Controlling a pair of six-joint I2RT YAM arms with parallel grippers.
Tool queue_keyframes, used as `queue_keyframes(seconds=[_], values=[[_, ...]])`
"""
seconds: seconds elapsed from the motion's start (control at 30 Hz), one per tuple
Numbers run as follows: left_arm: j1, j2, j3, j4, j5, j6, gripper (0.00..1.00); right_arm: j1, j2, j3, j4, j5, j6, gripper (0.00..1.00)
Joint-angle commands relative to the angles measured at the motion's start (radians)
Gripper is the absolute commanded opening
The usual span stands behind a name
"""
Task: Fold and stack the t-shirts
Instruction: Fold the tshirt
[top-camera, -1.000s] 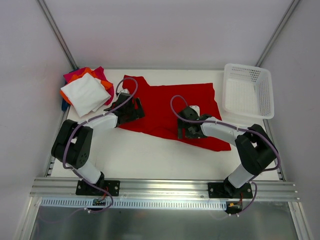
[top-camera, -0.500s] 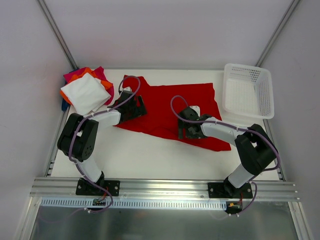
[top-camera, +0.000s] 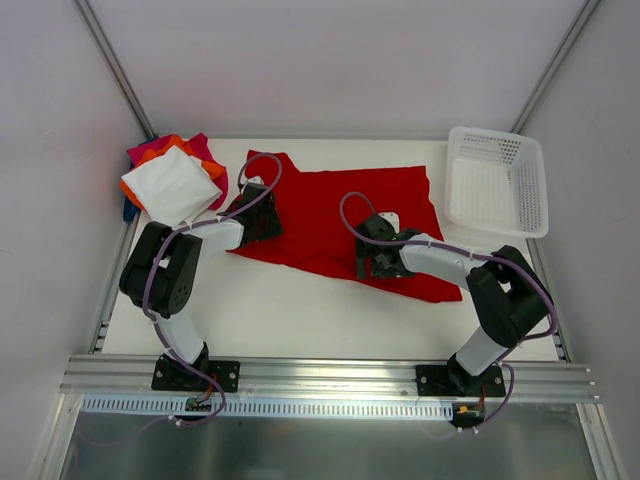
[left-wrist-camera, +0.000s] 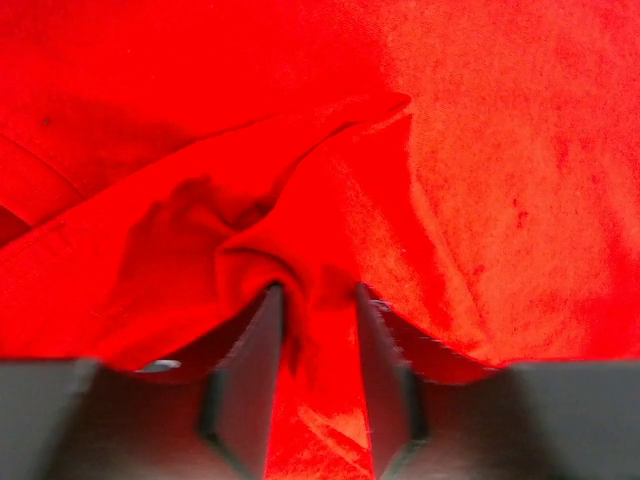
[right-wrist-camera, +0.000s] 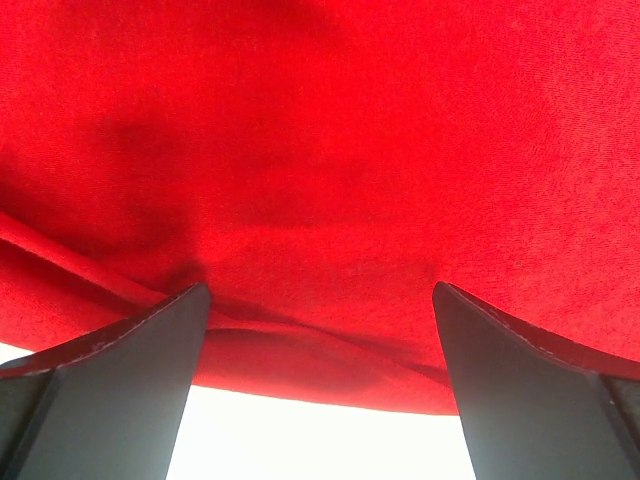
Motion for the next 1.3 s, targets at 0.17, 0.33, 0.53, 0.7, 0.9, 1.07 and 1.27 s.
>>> queue_keyframes(seconds=[0.17,0.33,0.53,0.7,0.9,1.07,1.27], values=[[0.011,0.015,0.024,0.03,0.006,-0.008,0.19,0.003,0.018,0.027,-0.025,0.027,-0.006,0.99],[0.012,0.011,0.021,0.027,-0.003,-0.009,0.09,0.005,0.025,0.029,-0.026,0.024,-0.006,1.0],[0.012,0.001,0.028,0.003,-0.026,-0.009,0.0,0.003,0.031,0.029,-0.026,0.021,-0.006,0.99],[0.011,-0.052,0.039,-0.048,-0.051,0.001,0.0,0.005,0.033,0.032,-0.025,0.018,-0.006,0.99],[0.011,-0.166,0.037,-0.091,-0.08,0.023,0.0,0.005,0.035,0.035,-0.025,0.01,-0.006,0.99],[0.009,-0.224,0.036,-0.132,-0.071,0.018,0.0,0.005,0.024,0.027,-0.023,0.008,-0.006,1.0],[0.009,-0.328,-0.007,-0.194,-0.046,-0.005,0.0,0.005,0.002,0.012,-0.023,0.016,-0.009,1.0]])
